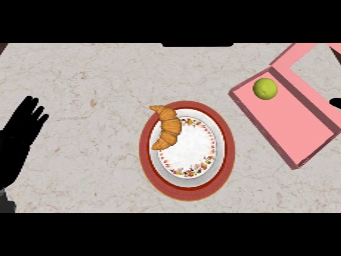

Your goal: Pick the pear from the plate and place it in the cardboard box

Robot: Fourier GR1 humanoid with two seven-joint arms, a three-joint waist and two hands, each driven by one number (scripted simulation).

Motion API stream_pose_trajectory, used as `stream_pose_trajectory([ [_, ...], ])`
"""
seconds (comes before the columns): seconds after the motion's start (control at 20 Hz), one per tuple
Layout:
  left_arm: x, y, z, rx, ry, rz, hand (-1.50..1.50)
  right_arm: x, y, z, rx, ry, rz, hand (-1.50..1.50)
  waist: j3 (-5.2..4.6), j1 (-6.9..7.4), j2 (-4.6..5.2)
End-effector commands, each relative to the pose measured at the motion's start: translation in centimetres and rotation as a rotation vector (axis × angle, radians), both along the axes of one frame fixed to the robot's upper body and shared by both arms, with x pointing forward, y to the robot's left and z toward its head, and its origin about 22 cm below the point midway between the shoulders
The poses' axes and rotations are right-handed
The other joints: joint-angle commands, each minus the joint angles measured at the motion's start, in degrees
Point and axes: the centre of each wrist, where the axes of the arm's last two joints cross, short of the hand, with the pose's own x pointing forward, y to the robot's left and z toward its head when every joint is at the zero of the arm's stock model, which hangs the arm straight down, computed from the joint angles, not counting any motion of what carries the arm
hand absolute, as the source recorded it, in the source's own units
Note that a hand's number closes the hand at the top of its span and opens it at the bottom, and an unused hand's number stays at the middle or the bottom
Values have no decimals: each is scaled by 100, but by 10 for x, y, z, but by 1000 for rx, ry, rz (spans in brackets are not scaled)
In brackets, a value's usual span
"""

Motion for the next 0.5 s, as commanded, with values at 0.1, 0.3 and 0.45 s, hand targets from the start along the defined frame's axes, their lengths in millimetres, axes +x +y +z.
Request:
stream_pose_trajectory([
  [0.1, 7, 7, 10, 16, -12, -9, 0, -39, -53, 31, -17, -15, 58, -150, -1, 11, 4],
  [0.3, -7, -19, 1, -1, 0, -7, 0, -44, -69, 9, 5, -21, 67, -150, 0, 44, 8],
  [0.45, 2, 17, 14, 11, 6, -9, 0, -58, -74, 2, -17, 6, 45, -150, -1, 33, 8],
])
